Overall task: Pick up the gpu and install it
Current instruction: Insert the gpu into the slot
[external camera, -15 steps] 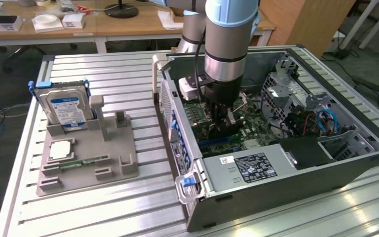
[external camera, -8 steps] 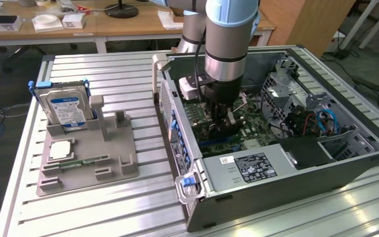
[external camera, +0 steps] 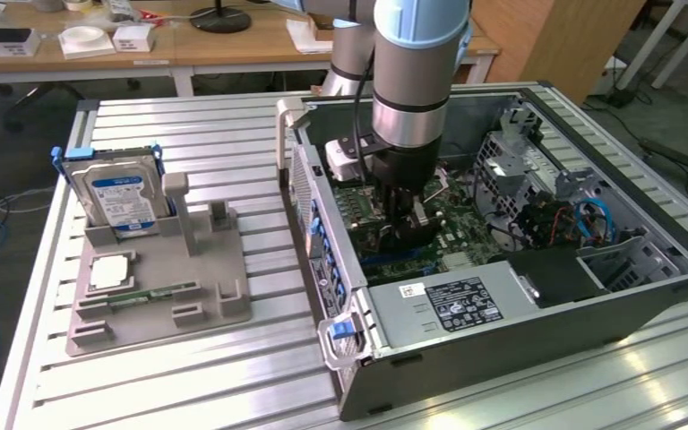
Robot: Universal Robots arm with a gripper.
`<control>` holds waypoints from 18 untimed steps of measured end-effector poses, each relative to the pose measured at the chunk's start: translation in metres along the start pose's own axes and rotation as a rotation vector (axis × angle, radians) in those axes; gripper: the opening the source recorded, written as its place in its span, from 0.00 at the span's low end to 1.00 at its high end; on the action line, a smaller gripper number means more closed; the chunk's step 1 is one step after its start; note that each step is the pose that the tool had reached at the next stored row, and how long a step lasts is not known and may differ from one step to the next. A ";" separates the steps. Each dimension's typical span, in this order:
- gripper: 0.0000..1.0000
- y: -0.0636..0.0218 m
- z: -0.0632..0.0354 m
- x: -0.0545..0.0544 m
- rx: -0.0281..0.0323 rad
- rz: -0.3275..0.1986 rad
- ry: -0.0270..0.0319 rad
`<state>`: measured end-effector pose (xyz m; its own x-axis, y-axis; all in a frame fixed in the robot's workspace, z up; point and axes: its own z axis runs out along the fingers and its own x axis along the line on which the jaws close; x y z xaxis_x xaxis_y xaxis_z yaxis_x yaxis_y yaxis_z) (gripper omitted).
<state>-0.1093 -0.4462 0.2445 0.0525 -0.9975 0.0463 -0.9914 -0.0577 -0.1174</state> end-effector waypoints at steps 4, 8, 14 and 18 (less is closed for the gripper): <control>0.26 0.0000 -0.0002 0.000 0.0001 0.000 0.0007; 0.26 -0.0005 -0.0048 0.000 0.0001 0.000 0.0007; 0.26 -0.0045 -0.0043 0.000 0.0001 0.000 0.0007; 0.26 -0.0075 -0.0040 0.001 0.0001 0.000 0.0007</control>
<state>-0.1024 -0.4462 0.2493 0.0525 -0.9975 0.0469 -0.9914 -0.0577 -0.1175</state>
